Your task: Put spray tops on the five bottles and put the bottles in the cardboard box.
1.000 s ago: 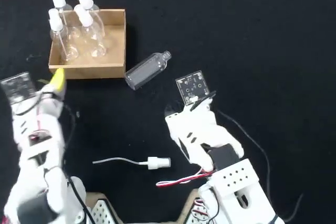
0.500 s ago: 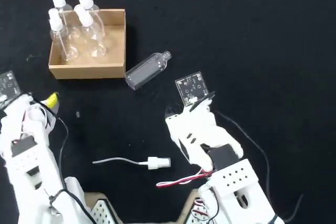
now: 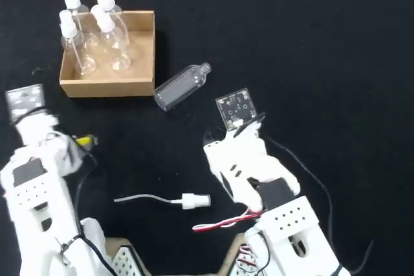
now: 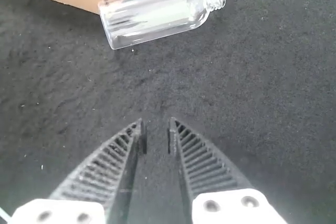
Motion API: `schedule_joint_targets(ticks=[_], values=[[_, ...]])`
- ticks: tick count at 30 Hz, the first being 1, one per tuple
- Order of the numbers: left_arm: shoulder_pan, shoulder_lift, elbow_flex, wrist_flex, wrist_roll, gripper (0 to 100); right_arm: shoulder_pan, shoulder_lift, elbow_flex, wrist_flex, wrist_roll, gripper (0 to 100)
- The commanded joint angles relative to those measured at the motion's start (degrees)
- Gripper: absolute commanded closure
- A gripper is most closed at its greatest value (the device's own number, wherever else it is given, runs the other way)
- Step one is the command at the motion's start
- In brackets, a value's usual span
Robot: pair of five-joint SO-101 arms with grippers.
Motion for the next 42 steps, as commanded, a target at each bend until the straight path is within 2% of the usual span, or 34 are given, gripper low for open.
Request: schedule_joint_targets(ticks=[1,4,10,13,18,23,27,31,36,42], values=[[8.7,-0.5,-4.7,6.3,-2.4,67,-0.4,-0.7,-0.2,-1.4,-0.6,92.0],[11.5,-0.5,-7.1,10.5,-5.7,67,-0.3,-0.7,-0.2,-1.4,-2.6,92.0],[14.6,-0.5,-13.1,15.5,-5.8,67,-0.3,-0.7,-0.1,-1.3,-2.7,92.0],[18.9,-0.5,-15.6,16.2,-6.0,67,0.0,-0.7,-0.1,-1.2,-2.7,92.0],[28.3,1.8,-23.3,19.4,-5.9,67,6.0,-0.7,-0.7,-1.5,-2.8,92.0],[32.7,13.9,-36.7,20.6,-6.2,67,11.7,-0.7,-2.2,-1.6,-3.7,92.0],[37.9,23.0,-42.8,17.1,-6.2,67,12.3,-0.7,-1.8,-2.9,-5.5,92.0],[39.8,28.3,-42.9,9.3,-6.2,67,13.8,-0.7,-1.7,-3.2,-5.5,92.0],[41.4,29.5,-40.5,0.2,-6.0,67,14.1,-0.7,-1.9,-3.3,-5.6,92.0],[45.0,30.2,-37.4,-6.6,-5.9,67,14.0,-0.7,-1.8,-3.6,-5.6,92.0]])
